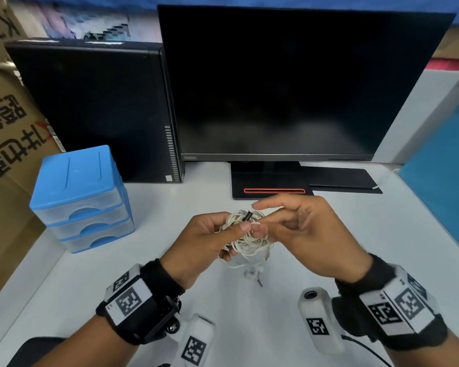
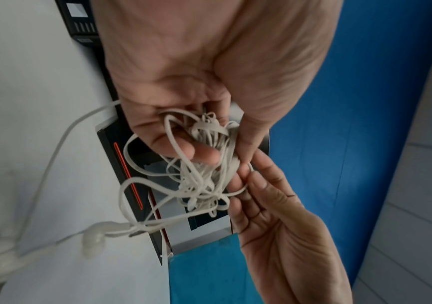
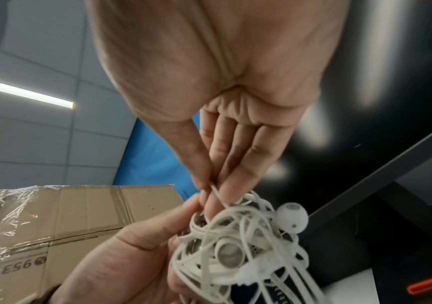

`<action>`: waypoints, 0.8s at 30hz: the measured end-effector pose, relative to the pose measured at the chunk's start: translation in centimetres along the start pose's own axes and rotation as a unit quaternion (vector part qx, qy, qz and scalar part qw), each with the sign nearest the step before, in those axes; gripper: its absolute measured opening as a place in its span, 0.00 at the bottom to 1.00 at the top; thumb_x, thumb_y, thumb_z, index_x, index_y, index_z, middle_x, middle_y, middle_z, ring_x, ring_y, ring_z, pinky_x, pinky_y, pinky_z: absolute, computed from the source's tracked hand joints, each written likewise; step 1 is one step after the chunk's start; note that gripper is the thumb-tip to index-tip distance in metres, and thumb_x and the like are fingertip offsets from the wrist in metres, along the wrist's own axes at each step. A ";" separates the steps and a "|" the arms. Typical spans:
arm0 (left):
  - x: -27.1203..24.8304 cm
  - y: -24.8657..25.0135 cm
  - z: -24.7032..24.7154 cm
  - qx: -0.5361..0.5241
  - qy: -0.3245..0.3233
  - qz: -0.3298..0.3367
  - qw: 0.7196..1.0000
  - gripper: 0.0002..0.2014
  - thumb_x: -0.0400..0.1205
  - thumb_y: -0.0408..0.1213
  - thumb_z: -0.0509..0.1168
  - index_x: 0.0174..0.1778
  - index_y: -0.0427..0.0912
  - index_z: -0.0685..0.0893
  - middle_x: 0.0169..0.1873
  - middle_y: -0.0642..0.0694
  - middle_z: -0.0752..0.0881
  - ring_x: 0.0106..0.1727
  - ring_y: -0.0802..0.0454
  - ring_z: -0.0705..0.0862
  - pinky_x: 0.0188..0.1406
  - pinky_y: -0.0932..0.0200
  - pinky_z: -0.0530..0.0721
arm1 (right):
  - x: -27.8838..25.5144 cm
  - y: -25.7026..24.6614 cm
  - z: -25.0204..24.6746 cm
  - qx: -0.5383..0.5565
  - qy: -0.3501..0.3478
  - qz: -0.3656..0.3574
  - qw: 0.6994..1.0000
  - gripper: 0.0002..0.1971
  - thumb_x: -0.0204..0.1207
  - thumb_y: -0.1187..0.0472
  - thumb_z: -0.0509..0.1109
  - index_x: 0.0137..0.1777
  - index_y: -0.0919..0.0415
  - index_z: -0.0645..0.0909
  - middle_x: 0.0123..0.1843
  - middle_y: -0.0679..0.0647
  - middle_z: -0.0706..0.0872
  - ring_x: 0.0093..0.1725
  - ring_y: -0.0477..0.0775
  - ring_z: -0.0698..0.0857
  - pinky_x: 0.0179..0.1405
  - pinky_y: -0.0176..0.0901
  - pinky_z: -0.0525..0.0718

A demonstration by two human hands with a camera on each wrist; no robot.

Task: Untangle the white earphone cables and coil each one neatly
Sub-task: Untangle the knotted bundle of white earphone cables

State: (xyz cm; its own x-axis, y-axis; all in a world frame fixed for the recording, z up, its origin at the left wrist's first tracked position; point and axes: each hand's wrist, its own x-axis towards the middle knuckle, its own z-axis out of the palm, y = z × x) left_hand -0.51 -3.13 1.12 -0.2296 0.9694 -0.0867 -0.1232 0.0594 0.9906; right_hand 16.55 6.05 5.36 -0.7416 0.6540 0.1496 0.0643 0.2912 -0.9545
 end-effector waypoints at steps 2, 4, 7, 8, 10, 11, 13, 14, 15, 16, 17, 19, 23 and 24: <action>0.1 0.0 -0.1 0.002 0.033 0.002 0.999 0.14 0.77 0.42 0.75 0.48 0.34 0.90 0.38 0.41 0.87 0.32 0.51 0.77 0.28 0.62 0.76 | 0.2 -0.2 -0.3 0.003 0.038 -0.033 0.999 0.12 0.75 0.75 0.72 0.54 0.61 0.85 0.37 0.55 0.93 0.39 0.55 0.91 0.44 0.45 0.88; 0.2 0.0 -0.3 0.009 0.069 0.009 0.998 0.09 0.80 0.39 0.71 0.45 0.35 0.90 0.38 0.39 0.87 0.31 0.50 0.77 0.27 0.62 0.76 | 0.3 -0.4 -0.9 0.010 0.058 -0.045 0.997 0.12 0.73 0.74 0.69 0.52 0.61 0.85 0.34 0.52 0.88 0.35 0.52 0.85 0.39 0.39 0.84; 0.4 0.2 -0.6 0.016 0.090 0.025 0.995 0.08 0.82 0.36 0.69 0.40 0.38 0.89 0.37 0.37 0.86 0.30 0.49 0.76 0.26 0.61 0.76 | 0.2 -0.2 -1.2 -0.054 0.042 -0.025 0.997 0.15 0.75 0.75 0.68 0.52 0.57 0.87 0.31 0.43 0.81 0.28 0.45 0.75 0.29 0.34 0.74; 0.4 0.3 -0.6 0.016 0.092 0.028 0.995 0.08 0.82 0.36 0.69 0.40 0.39 0.88 0.37 0.37 0.86 0.30 0.48 0.76 0.26 0.60 0.76 | 0.2 0.0 -1.2 -0.078 0.040 -0.022 0.996 0.14 0.73 0.72 0.69 0.52 0.55 0.88 0.31 0.42 0.78 0.26 0.43 0.72 0.28 0.32 0.73; 0.4 0.5 -0.7 0.015 0.094 0.030 0.995 0.07 0.82 0.36 0.68 0.40 0.38 0.87 0.38 0.36 0.87 0.30 0.48 0.76 0.25 0.60 0.76 | 0.2 0.3 -1.1 -0.130 0.048 -0.029 0.990 0.13 0.66 0.64 0.73 0.50 0.52 0.90 0.30 0.40 0.74 0.28 0.41 0.71 0.30 0.27 0.72; 0.4 0.5 -0.8 0.015 0.095 0.031 0.995 0.07 0.82 0.36 0.68 0.40 0.38 0.87 0.38 0.36 0.87 0.30 0.48 0.76 0.25 0.60 0.76 | 0.2 0.6 -1.2 -0.163 0.054 -0.029 0.985 0.12 0.67 0.62 0.76 0.50 0.51 0.90 0.29 0.39 0.73 0.29 0.40 0.72 0.32 0.25 0.71; 0.5 0.5 -0.9 0.019 0.098 0.031 0.995 0.07 0.83 0.36 0.68 0.41 0.38 0.87 0.38 0.37 0.87 0.29 0.49 0.76 0.25 0.60 0.76 | 0.3 0.9 -1.3 -0.233 0.073 -0.029 0.969 0.07 0.72 0.62 0.79 0.47 0.50 0.89 0.27 0.33 0.76 0.30 0.36 0.78 0.34 0.23 0.73; 0.6 0.5 -1.0 0.024 0.099 0.030 0.994 0.08 0.83 0.36 0.68 0.41 0.37 0.86 0.38 0.37 0.88 0.28 0.50 0.76 0.25 0.61 0.76 | 0.4 0.8 -1.3 -0.259 0.093 -0.032 0.961 0.05 0.74 0.61 0.78 0.45 0.49 0.88 0.27 0.31 0.78 0.31 0.35 0.81 0.35 0.24 0.76; 0.6 0.4 -1.0 0.028 0.099 0.029 0.994 0.08 0.83 0.36 0.68 0.41 0.37 0.86 0.37 0.38 0.88 0.26 0.50 0.75 0.24 0.61 0.75 | 0.4 0.9 -1.3 -0.268 0.120 -0.040 0.955 0.03 0.75 0.59 0.77 0.42 0.50 0.88 0.27 0.31 0.80 0.30 0.37 0.82 0.36 0.28 0.80; 0.6 0.4 -0.9 0.032 0.098 0.027 0.994 0.08 0.83 0.36 0.68 0.40 0.38 0.86 0.36 0.40 0.88 0.25 0.51 0.75 0.24 0.61 0.75 | 0.5 1.0 -1.3 -0.263 0.148 -0.054 0.952 0.06 0.76 0.55 0.76 0.38 0.52 0.87 0.25 0.36 0.82 0.26 0.42 0.82 0.34 0.35 0.81; 0.6 0.3 -0.8 0.037 0.096 0.025 0.994 0.08 0.83 0.37 0.68 0.39 0.38 0.86 0.35 0.41 0.88 0.25 0.51 0.75 0.24 0.61 0.74 | 0.6 1.0 -1.2 -0.235 0.177 -0.072 0.953 0.12 0.78 0.51 0.74 0.34 0.55 0.86 0.22 0.42 0.80 0.22 0.46 0.78 0.30 0.40 0.80; 0.5 0.2 -0.6 0.041 0.097 0.018 0.994 0.08 0.83 0.36 0.68 0.38 0.39 0.85 0.32 0.43 0.87 0.25 0.52 0.75 0.23 0.61 0.74 | 0.9 0.4 -1.3 -0.110 0.240 -0.067 0.962 0.25 0.83 0.47 0.66 0.29 0.63 0.82 0.17 0.51 0.72 0.20 0.49 0.71 0.28 0.38 0.75; 0.8 0.1 -1.2 0.024 0.131 0.007 0.991 0.09 0.84 0.35 0.67 0.41 0.34 0.84 0.31 0.42 0.84 0.25 0.52 0.74 0.24 0.61 0.73 | 1.2 -1.1 -2.9 0.163 0.257 -0.006 0.952 0.20 0.87 0.59 0.57 0.36 0.67 0.80 0.19 0.54 0.72 0.24 0.55 0.78 0.38 0.39 0.79; 1.0 0.2 -1.6 0.013 0.147 0.005 0.989 0.09 0.84 0.36 0.67 0.42 0.34 0.84 0.31 0.42 0.83 0.26 0.51 0.74 0.25 0.60 0.73 | 1.2 -1.4 -3.4 0.205 0.247 -0.008 0.947 0.15 0.85 0.64 0.57 0.39 0.66 0.80 0.20 0.54 0.73 0.25 0.54 0.78 0.40 0.43 0.78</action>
State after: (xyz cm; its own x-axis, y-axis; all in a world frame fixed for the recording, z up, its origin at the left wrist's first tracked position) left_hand -2.28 -2.54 1.08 -0.5028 0.8585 -0.1005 -0.0957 0.0602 0.9936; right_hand 17.87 8.84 7.76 -0.3299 0.9284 0.1708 -0.2841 0.0749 -0.9559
